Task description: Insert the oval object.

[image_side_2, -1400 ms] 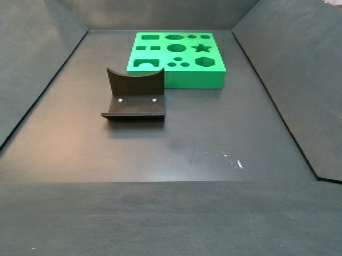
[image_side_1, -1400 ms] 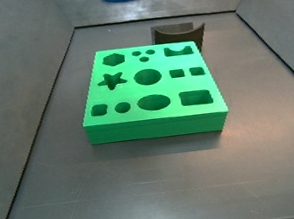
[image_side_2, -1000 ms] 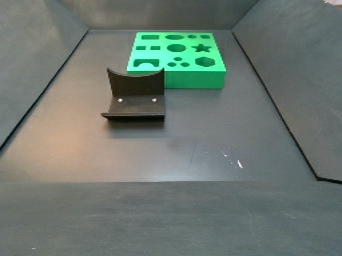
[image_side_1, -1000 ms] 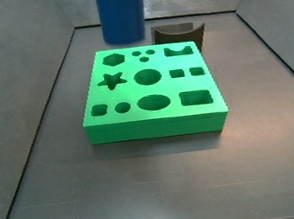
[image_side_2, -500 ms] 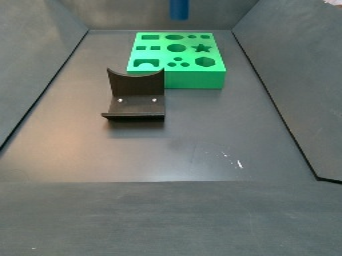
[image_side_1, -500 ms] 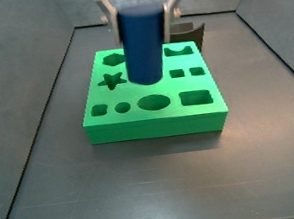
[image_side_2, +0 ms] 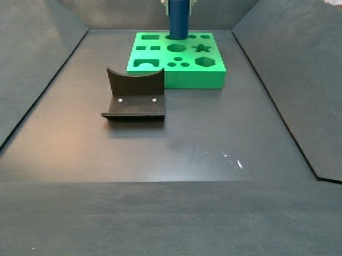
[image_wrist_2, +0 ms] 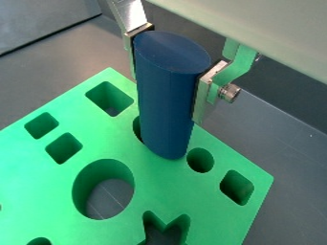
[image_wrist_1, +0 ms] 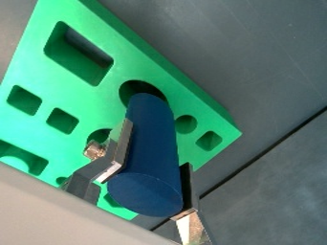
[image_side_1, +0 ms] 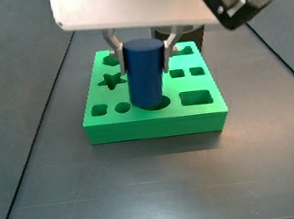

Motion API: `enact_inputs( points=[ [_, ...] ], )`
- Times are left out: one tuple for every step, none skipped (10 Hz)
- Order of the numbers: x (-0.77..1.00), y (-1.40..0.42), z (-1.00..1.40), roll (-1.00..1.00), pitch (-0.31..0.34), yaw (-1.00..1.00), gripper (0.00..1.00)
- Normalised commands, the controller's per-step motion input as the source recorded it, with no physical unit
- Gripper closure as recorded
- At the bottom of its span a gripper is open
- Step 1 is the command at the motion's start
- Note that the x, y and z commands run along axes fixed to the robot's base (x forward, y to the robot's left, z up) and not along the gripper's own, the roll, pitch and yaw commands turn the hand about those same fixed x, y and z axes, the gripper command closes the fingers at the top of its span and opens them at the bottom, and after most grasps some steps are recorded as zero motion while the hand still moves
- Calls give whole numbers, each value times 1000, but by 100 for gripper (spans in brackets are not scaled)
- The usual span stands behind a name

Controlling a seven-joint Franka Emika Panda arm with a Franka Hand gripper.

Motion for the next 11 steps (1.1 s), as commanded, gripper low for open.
enact_inputs(
  points=[
    [386,-157,-266,117,69,20,100],
    [663,-171,-257,177,141,0,100],
    [560,-40,-280,220,103,0,100],
    [340,0,-306,270,46,6,100],
    [-3,0,-409,183,-26,0,100],
    [-234,0,-606,59,-179,0,100],
    [-240,0,-749,0,-263,0,100],
    [-109,0,-614,0,-231,0,100],
    [-60,-20,-477,10,-190,0,100],
    [-29,0,-334,-91,-179,0,100],
    [14,-86,-29,61,6,0,100]
  ],
)
